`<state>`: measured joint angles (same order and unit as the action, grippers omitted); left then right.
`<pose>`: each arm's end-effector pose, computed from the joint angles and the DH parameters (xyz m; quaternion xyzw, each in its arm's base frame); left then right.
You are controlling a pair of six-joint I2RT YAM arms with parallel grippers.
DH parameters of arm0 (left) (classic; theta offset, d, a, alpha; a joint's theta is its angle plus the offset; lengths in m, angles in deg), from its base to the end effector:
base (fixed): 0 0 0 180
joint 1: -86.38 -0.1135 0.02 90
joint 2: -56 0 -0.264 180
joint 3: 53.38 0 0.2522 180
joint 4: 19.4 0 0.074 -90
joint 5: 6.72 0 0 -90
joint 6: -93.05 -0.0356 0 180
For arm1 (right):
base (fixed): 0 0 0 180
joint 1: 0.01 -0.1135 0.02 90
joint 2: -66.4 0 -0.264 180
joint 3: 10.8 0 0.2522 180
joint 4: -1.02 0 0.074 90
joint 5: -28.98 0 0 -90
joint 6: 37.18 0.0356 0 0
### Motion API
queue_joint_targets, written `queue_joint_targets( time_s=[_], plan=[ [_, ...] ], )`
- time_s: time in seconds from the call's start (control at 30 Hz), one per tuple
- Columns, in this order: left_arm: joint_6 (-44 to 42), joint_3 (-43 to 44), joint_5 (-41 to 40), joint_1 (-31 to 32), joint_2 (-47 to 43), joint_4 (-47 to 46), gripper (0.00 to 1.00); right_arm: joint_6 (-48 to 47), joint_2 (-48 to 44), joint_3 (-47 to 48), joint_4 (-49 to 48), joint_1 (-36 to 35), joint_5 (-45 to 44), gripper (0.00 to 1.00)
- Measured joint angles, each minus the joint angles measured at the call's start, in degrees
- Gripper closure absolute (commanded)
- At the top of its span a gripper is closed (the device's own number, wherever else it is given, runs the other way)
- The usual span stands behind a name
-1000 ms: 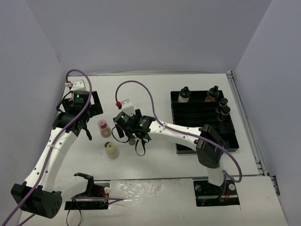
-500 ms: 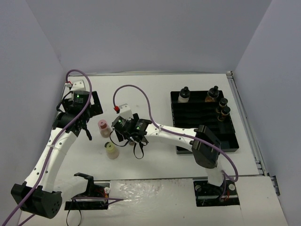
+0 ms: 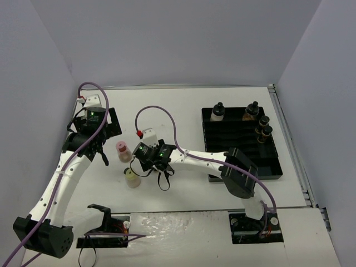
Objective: Organize the condiment bottles
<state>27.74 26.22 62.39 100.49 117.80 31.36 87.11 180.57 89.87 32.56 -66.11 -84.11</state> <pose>0.2217 -0.0426 0.3649 -0.1659 0.8524 -0.0057 0.4958 0.1946 0.4046 0.2199 -0.1745 0.8916 0.1694 0.3819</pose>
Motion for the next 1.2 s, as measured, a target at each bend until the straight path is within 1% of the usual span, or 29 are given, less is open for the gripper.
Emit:
queue_joint_targets(
  time_s=[0.1,0.17,0.27,0.33,0.4,0.63,0.8,0.93,1.0,1.07,1.2],
  plan=[
    [0.0,0.0,0.0,0.0,0.0,0.0,0.03,0.5,0.0,-0.5,0.0,0.0,0.0,0.46],
    [0.0,0.0,0.0,0.0,0.0,0.0,0.03,0.5,0.1,-0.5,0.0,0.0,-0.1,0.53],
    [0.0,0.0,0.0,0.0,0.0,0.0,0.03,0.5,0.1,-0.6,-0.2,0.0,-0.3,0.71],
    [0.0,0.0,0.0,0.0,0.0,0.0,0.03,0.4,0.2,-0.6,-0.5,0.0,-0.5,0.89],
    [0.0,0.0,0.0,0.0,0.0,0.0,0.03,0.3,0.4,-0.6,-0.9,0.0,-1.0,1.00],
    [0.0,0.0,0.0,0.0,0.0,0.0,0.03,0.1,0.6,-0.6,-2.0,-0.1,-2.3,1.00],
    [0.0,0.0,0.0,0.0,0.0,0.0,0.03,-0.2,0.5,-0.6,-2.0,0.1,-5.6,1.00],
    [0.0,0.0,0.0,0.0,0.0,0.0,0.03,-0.4,-2.2,-2.1,-2.5,2.0,-7.6,1.00],
    [0.0,0.0,0.0,0.0,0.0,0.0,0.03,-0.5,-6.0,-5.0,-2.5,5.5,-8.3,1.00],
    [0.0,0.0,0.0,0.0,0.0,0.0,0.03,-0.3,-10.4,-7.6,-2.4,10.6,-9.3,1.00],
    [0.0,0.0,0.1,0.0,0.0,0.0,0.03,0.1,-20.7,-12.9,-2.7,22.9,-12.6,1.00]
  ],
)
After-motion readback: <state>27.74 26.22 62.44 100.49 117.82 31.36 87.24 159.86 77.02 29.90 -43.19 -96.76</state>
